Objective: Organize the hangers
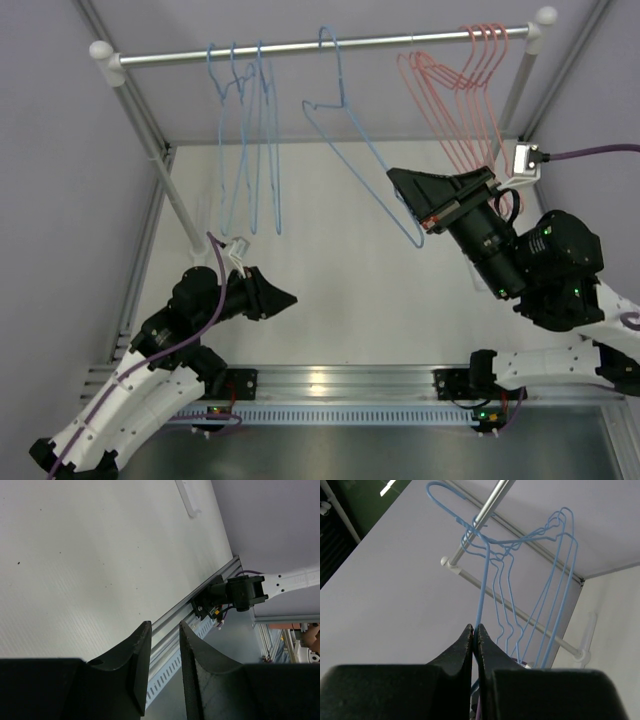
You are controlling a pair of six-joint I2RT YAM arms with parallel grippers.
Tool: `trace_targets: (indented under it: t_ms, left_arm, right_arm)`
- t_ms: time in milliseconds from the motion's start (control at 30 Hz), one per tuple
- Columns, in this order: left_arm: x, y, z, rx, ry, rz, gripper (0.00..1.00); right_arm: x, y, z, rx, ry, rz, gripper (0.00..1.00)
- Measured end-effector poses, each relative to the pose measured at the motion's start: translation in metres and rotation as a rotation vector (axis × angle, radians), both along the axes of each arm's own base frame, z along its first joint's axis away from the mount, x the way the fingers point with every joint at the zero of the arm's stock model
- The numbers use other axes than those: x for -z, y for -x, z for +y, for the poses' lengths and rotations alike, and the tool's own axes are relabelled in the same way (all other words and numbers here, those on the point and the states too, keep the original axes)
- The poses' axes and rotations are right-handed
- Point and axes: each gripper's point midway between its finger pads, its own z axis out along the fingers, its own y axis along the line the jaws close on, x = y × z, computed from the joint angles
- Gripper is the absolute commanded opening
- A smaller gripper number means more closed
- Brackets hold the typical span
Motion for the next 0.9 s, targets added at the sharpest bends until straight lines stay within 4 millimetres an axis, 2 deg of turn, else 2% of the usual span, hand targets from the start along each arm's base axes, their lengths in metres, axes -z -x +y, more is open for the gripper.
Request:
trace_targets:
  t_ms: [133, 333, 667, 767, 900]
  left_arm:
    - [0.000, 0.000, 0.000, 0.001, 0.001, 0.000, 0.33]
    - [0.000, 0.003, 0.000, 0.009, 0.008, -0.003, 0.33]
    - [-0.004, 0.007, 0.000, 0.018, 0.026, -0.011, 0.33]
    - [-0.002, 0.007, 0.000, 0.019, 0.026, -0.009, 0.33]
    - [0.003, 0.007, 0.000, 0.019, 0.020, 0.004, 0.33]
  right_arm:
    - [-0.011, -0.005, 0.005, 0.032, 0.016, -0.017, 0.00]
    - [-0.012, -0.021, 0.019, 0.097, 0.062, -0.020, 0.00]
    - [0.012, -0.084, 0.039, 0.170, 0.090, 0.021, 0.00]
    - [0.024, -0.093, 0.056, 0.135, 0.104, 0.040, 0.00]
    - [0.037, -0.095, 0.077, 0.081, 0.122, 0.057, 0.00]
